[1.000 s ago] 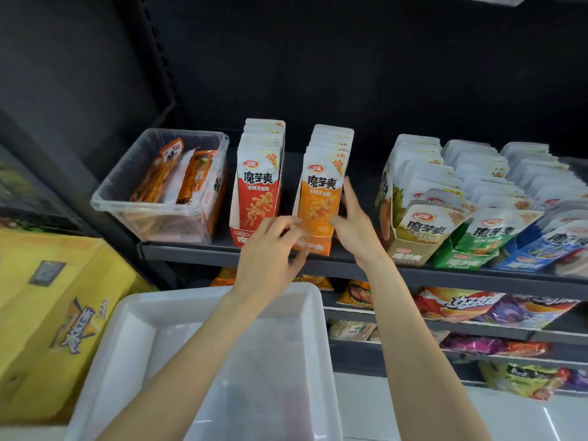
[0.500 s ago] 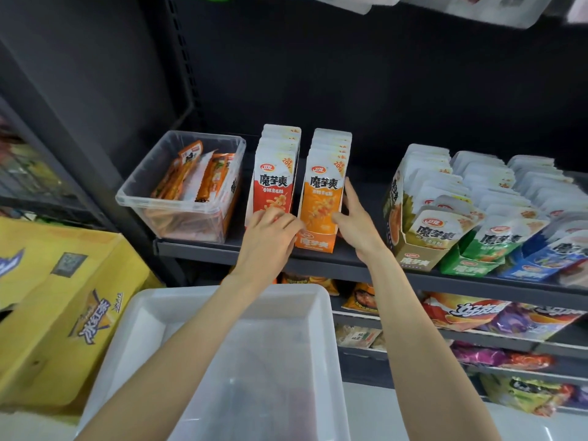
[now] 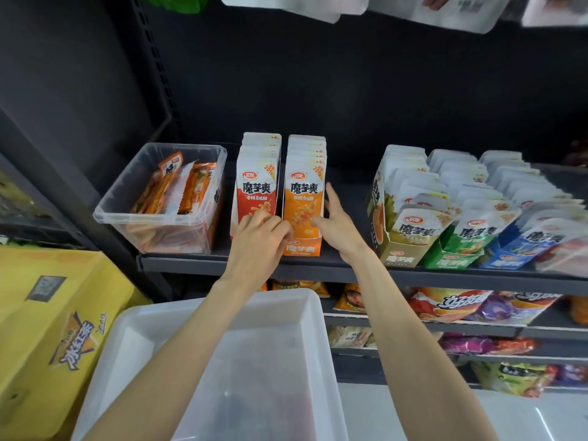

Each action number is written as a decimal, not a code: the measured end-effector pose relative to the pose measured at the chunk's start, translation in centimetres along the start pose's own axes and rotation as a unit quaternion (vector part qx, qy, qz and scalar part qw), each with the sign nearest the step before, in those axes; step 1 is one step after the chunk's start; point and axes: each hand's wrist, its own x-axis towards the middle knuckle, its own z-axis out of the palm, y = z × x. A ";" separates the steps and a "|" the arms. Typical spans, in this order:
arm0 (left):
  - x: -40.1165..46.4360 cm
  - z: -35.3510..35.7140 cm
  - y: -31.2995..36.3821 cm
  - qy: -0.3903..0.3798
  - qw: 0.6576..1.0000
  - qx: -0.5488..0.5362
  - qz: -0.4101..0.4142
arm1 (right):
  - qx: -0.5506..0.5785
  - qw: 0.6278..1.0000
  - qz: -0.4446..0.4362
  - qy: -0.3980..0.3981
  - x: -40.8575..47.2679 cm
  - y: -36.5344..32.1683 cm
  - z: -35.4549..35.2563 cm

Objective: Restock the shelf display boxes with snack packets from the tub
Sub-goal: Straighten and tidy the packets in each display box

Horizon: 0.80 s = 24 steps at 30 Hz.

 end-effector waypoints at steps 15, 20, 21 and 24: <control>4.8 -2.4 10.5 -0.045 0.858 -0.500 -0.113 | -0.070 0.941 -0.122 0.308 -15.4 2.3 -12.4; 6.0 1.4 13.4 -0.127 0.817 -0.508 -0.240 | -0.128 0.946 -0.075 0.287 -13.3 6.1 -14.3; 6.2 2.2 13.7 -0.129 0.810 -0.506 -0.267 | -0.133 0.953 -0.082 0.259 -12.8 6.6 -14.3; 7.0 3.8 14.1 -0.108 0.814 -0.479 -0.311 | -0.171 0.961 -0.108 0.189 -11.3 8.1 -13.9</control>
